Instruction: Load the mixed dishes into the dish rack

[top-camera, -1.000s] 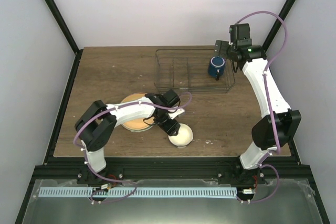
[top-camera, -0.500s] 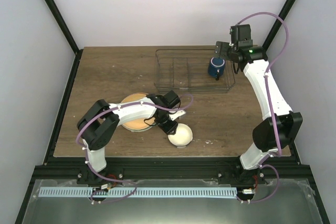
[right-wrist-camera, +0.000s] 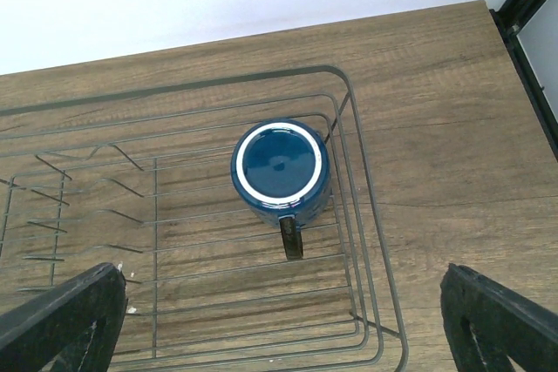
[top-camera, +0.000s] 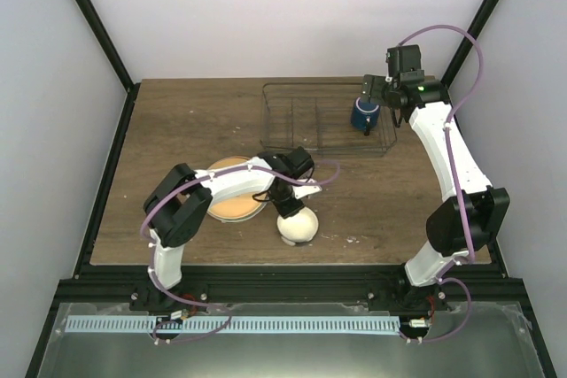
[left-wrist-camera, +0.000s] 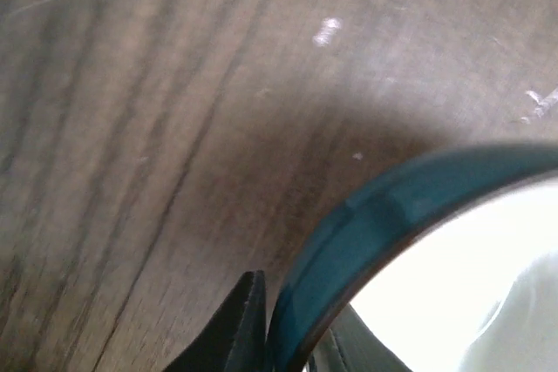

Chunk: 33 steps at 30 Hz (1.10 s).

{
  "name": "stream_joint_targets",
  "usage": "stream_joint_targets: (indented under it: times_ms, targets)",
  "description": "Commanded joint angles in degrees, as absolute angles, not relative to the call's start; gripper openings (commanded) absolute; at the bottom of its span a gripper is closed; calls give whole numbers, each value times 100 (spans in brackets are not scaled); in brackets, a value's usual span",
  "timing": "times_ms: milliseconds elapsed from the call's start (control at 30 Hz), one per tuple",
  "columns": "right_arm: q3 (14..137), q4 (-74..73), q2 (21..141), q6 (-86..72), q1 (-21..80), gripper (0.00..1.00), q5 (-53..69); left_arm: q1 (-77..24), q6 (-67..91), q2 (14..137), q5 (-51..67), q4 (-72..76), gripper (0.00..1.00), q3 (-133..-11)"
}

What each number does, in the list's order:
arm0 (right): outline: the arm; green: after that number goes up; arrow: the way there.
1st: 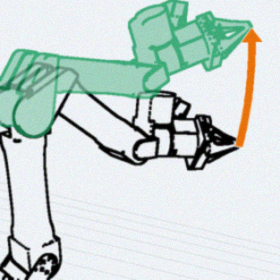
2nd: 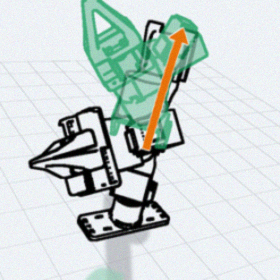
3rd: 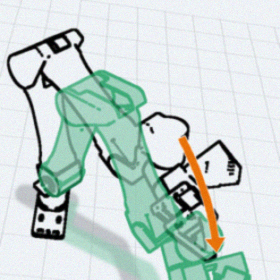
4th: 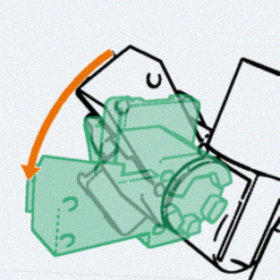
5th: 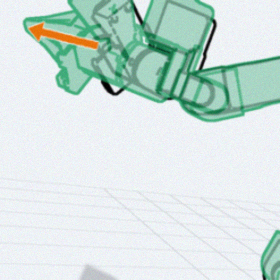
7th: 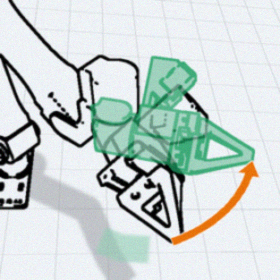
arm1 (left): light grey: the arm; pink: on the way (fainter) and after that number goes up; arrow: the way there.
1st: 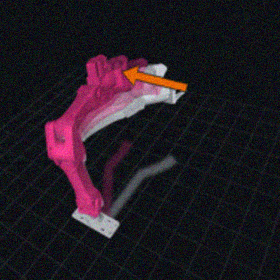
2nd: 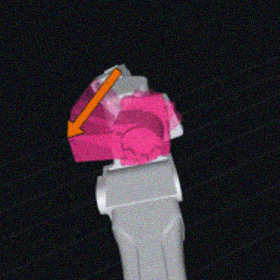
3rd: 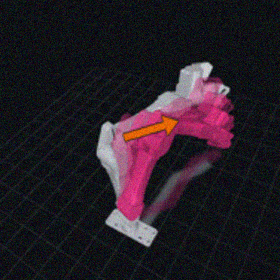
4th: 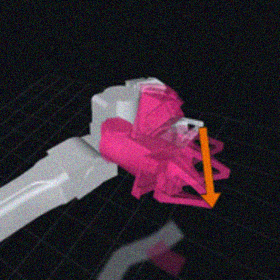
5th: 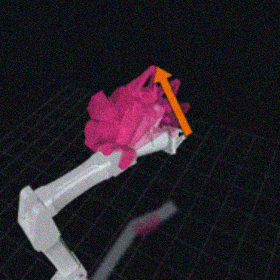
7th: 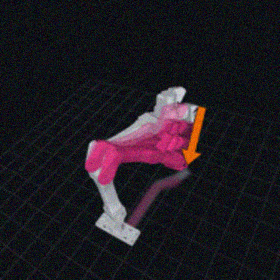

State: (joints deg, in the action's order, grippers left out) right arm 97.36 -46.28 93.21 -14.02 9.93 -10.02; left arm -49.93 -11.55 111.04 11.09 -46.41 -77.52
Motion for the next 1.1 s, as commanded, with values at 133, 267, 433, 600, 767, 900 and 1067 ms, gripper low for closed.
stream_joint_targets:
  times_ms: [133, 267, 433, 600, 767, 900, 1067]
  targets:
    - [9693, -4532, 9202, -1319, 930, 100, -1106, -4999, -1975, 11223, 602, -4963, 0, -8412]
    - [9651, -4493, 9223, -1278, 906, 100, -1099, -5032, -2267, 11187, 450, -4983, 0, -8664]
    - [9600, -4427, 9245, -1249, 886, 100, -1073, -5158, -2555, 11080, 454, -4910, 0, -8737]
    - [9538, -4349, 9272, -1223, 859, 100, -1042, -5450, -2786, 11157, 363, -4712, 0, -8713]
    - [9519, -4329, 9273, -1187, 829, 100, -989, -5651, -2888, 11290, 232, -4528, 0, -8737]
    - [9502, -4333, 9251, -1169, 801, 100, -954, -5682, -2927, 11391, 212, -4448, 0, -8701]
    - [9444, -4311, 9220, -1159, 774, 100, -883, -5687, -2944, 11518, 189, -4393, 1, -8626]
